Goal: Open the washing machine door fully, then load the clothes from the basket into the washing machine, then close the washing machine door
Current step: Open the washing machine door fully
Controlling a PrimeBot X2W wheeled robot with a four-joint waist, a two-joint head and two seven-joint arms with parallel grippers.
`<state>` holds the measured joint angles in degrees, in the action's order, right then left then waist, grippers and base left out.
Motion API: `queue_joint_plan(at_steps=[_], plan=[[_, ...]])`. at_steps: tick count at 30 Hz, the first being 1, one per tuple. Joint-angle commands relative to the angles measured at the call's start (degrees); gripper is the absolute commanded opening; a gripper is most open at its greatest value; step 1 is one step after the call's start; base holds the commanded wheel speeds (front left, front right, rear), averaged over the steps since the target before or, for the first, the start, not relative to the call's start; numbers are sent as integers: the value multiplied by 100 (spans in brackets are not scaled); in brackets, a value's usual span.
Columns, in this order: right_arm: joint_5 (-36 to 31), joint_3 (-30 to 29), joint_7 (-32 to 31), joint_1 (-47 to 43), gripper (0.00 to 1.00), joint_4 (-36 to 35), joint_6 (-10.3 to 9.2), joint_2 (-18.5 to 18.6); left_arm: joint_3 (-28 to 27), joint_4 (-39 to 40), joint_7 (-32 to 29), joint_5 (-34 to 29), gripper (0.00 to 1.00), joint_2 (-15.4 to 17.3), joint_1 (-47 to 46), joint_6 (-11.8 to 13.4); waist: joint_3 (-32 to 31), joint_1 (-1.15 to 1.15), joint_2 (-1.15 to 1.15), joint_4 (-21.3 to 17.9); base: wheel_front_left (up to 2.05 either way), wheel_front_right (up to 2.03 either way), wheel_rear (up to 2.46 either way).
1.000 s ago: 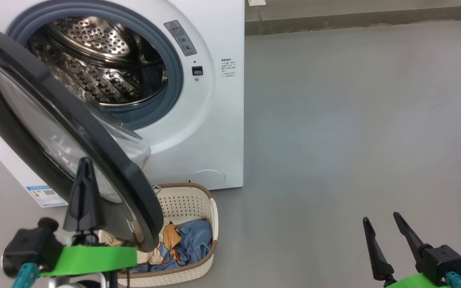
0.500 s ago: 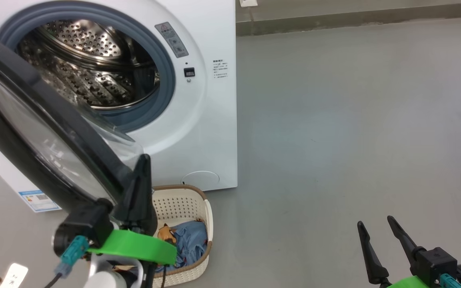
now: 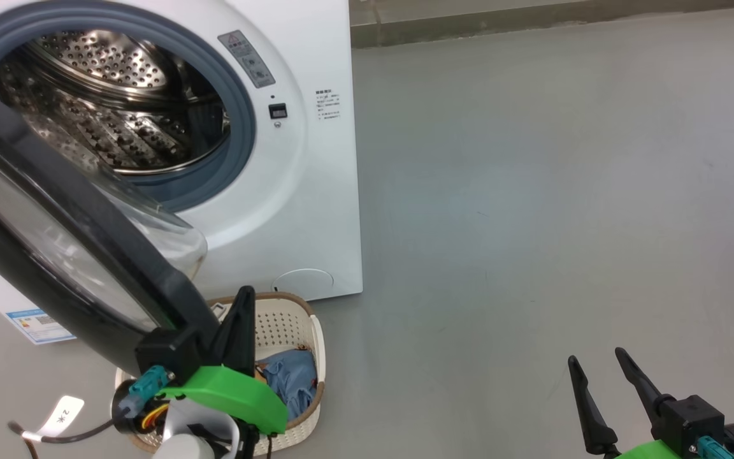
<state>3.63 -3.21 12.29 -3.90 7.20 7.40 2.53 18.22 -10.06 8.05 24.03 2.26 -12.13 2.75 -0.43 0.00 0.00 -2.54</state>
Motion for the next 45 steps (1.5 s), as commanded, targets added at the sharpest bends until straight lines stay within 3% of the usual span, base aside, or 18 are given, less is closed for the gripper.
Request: queue_joint_plan(at_steps=[1, 11, 21, 45], plan=[[42, 125, 72, 240, 100, -108, 9, 35, -198, -31, 22, 82, 0, 62, -349, 9, 17, 0, 0, -24, 0, 0, 0], [49, 106, 96, 244, 100, -47, 9, 35, -347, -565, 246, 169, 0, 121, -428, 27, 49, 0, 0, -36, 0, 0, 0], [-14, 133, 65, 225, 100, -77, 9, 35, -334, -790, 428, 188, 0, 120, -436, 26, 6, 0, 0, 251, 0, 0, 0], [28, 311, 21, 132, 100, -105, 9, 34, -199, -819, 458, 277, 0, 188, -167, 51, -183, 0, 0, 1608, 0, 0, 0]])
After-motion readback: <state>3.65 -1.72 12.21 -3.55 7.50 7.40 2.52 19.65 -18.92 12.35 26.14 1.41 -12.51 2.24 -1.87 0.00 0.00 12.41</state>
